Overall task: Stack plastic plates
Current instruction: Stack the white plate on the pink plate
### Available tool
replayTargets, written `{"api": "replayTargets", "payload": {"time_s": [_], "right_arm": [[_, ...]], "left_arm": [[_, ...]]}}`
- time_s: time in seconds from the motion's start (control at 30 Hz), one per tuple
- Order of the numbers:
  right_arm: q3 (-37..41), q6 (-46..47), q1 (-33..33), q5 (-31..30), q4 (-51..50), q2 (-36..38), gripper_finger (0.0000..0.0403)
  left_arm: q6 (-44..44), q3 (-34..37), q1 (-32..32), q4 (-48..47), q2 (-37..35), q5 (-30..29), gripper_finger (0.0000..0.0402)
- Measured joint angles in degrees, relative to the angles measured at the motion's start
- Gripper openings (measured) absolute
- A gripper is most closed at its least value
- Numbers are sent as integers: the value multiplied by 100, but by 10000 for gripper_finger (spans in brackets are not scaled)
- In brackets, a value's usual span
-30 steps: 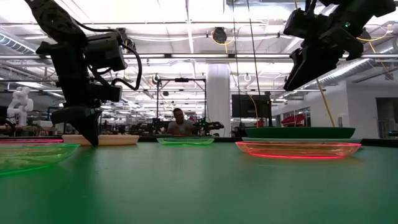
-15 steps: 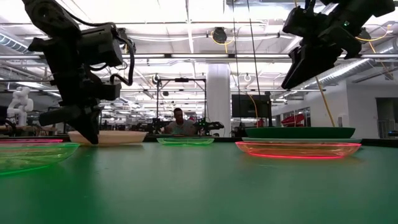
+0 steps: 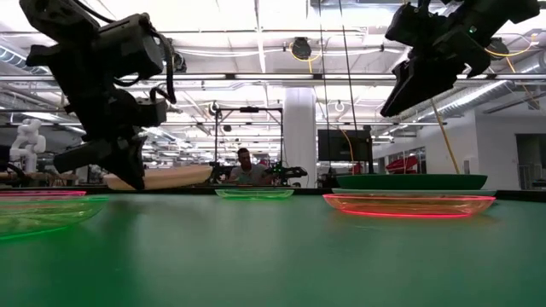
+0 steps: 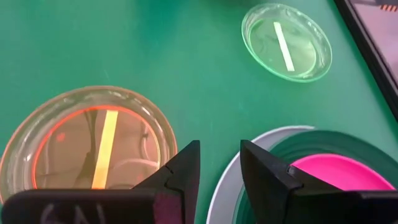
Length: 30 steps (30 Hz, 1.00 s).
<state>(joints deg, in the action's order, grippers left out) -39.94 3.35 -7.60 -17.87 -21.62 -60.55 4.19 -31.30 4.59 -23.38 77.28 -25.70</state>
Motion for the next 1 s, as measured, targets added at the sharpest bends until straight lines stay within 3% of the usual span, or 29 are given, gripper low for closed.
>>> {"api": "replayTargets", "payload": {"time_s": [0.17,0.57,1.0], "right_arm": [[0,-65,0,0,207,1,109],[2,-342,-239,192,1268,-344,109],[-681,-635,-852,637,1477,-994,110]], "left_arm": [[-119,-206,277,-10,0,-283,12],[317,-1078,934,41,-2,-257,12],[358,-1138,1367,816,-2,1238,12]]}}
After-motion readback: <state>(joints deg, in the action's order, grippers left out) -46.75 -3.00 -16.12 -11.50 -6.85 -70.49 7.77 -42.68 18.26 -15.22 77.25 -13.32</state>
